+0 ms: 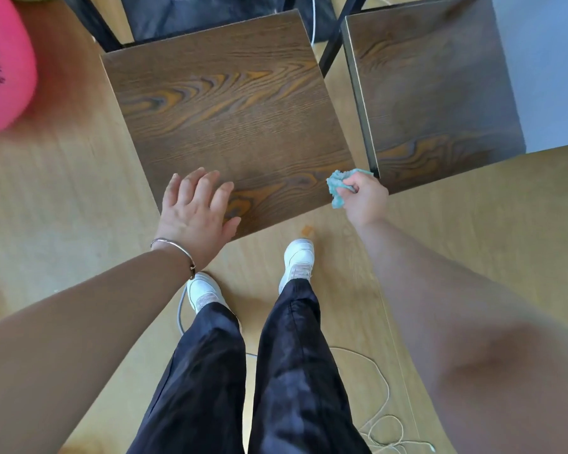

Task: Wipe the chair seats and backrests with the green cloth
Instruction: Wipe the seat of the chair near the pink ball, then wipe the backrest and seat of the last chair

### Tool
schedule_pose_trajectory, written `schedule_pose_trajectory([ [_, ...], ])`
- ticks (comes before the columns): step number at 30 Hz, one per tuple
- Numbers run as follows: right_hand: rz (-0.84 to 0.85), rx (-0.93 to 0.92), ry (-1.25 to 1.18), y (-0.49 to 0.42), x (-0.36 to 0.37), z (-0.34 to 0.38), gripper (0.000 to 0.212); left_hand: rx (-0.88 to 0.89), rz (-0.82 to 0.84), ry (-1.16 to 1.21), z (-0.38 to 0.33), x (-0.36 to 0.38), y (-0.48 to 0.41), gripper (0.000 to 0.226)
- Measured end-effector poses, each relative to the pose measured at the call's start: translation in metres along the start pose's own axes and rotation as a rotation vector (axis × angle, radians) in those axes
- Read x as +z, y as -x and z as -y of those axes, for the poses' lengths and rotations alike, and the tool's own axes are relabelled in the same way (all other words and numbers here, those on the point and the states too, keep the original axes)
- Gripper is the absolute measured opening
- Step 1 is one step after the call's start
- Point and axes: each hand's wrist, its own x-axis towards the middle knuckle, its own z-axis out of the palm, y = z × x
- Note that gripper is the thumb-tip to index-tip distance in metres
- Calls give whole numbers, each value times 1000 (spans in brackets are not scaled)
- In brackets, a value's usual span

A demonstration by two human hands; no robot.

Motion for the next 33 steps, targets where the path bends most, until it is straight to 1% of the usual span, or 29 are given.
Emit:
schedule_pose_trajectory([
  [3, 38, -24, -6, 16, 13, 15, 8, -15, -32, 19, 8, 0, 5, 59],
  [7, 116, -128, 3, 41, 40, 44, 3, -68, -21, 20, 31, 3, 27, 59],
  [10, 195, -216, 9, 61, 64, 69, 2, -148, 23, 7, 53, 3, 48, 59],
  [13, 265, -269, -5, 81, 87, 94, 7, -240, 43, 2, 78, 1, 69, 59],
  [19, 389, -482, 34, 125, 130, 138, 5, -381, 19, 1, 122, -3, 105, 60],
  [23, 508, -546, 82, 155, 157, 161, 4, -454, -14, 22, 137, -9, 122, 59],
  [25, 575, -542, 90, 166, 163, 172, 7, -482, -30, 31, 142, -15, 129, 59],
  [27, 571, -458, 11, 172, 163, 184, 8, -494, -48, 44, 148, -25, 134, 59],
  [30, 411, -255, -223, 164, 151, 213, 4, -510, -70, 40, 160, -46, 133, 59],
  [32, 321, -190, -378, 146, 136, 239, 7, -522, -94, 34, 169, -62, 124, 59],
  [33, 289, -193, -416, 134, 126, 254, 10, -523, -108, 32, 173, -70, 117, 60],
])
